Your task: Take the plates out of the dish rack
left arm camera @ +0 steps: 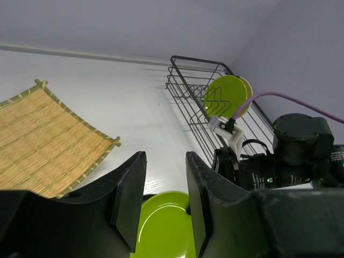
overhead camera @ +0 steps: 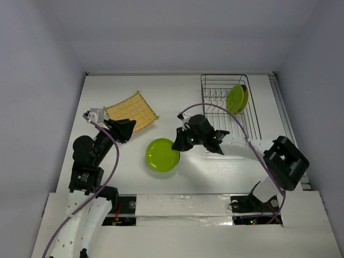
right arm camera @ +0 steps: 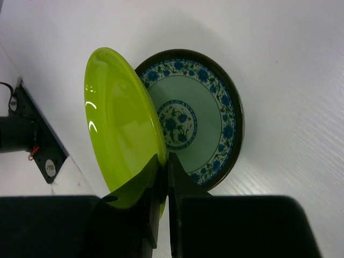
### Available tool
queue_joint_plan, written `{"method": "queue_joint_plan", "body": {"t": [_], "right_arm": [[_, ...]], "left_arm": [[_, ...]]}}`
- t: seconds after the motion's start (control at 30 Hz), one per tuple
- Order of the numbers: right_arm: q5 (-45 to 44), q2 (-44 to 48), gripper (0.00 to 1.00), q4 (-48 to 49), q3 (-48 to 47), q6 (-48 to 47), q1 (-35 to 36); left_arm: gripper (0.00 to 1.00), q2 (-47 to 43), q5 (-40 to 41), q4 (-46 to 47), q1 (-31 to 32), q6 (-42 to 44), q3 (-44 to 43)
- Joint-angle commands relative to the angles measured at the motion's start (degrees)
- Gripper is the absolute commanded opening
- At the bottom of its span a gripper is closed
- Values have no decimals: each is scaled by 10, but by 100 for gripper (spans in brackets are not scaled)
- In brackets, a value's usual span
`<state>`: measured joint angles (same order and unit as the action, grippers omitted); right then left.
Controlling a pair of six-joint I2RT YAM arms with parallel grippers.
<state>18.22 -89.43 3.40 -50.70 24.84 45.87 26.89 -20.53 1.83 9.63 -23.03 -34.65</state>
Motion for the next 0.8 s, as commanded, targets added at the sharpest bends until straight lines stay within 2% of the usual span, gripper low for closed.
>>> {"method": "queue_joint_plan", "body": {"t": [0.0, 0.17, 0.37, 0.47, 0.5, 0.57, 0.6, 0.73, 0.77], "right_arm": [[8, -2, 0, 94, -5, 32, -3], [-20, -33, 0, 100, -4, 40, -3], [-59, -48, 7, 85, 6, 41, -3], [-79, -35, 24, 76, 11, 39, -3], [-85, -29, 40, 71, 13, 38, -3], [-109, -7, 51, 62, 13, 32, -3], [-119, 0, 60, 47, 10, 28, -3], [-179, 46, 62, 11, 1, 16, -3], [-218, 64, 62, 4, -2, 14, -3]], "left_arm": [[33, 0, 0, 22, -1, 3, -25], [33, -5, -1, 21, -1, 3, -25], [33, -6, -1, 20, -1, 3, -26], [33, -6, -1, 21, -1, 3, -25], [33, -6, -2, 21, -1, 3, -25], [33, -6, -1, 21, -1, 2, -25], [33, -5, -1, 21, -1, 2, -24], [33, -6, 0, 21, -1, 2, -24], [33, -7, 0, 21, -1, 2, -25]]}}
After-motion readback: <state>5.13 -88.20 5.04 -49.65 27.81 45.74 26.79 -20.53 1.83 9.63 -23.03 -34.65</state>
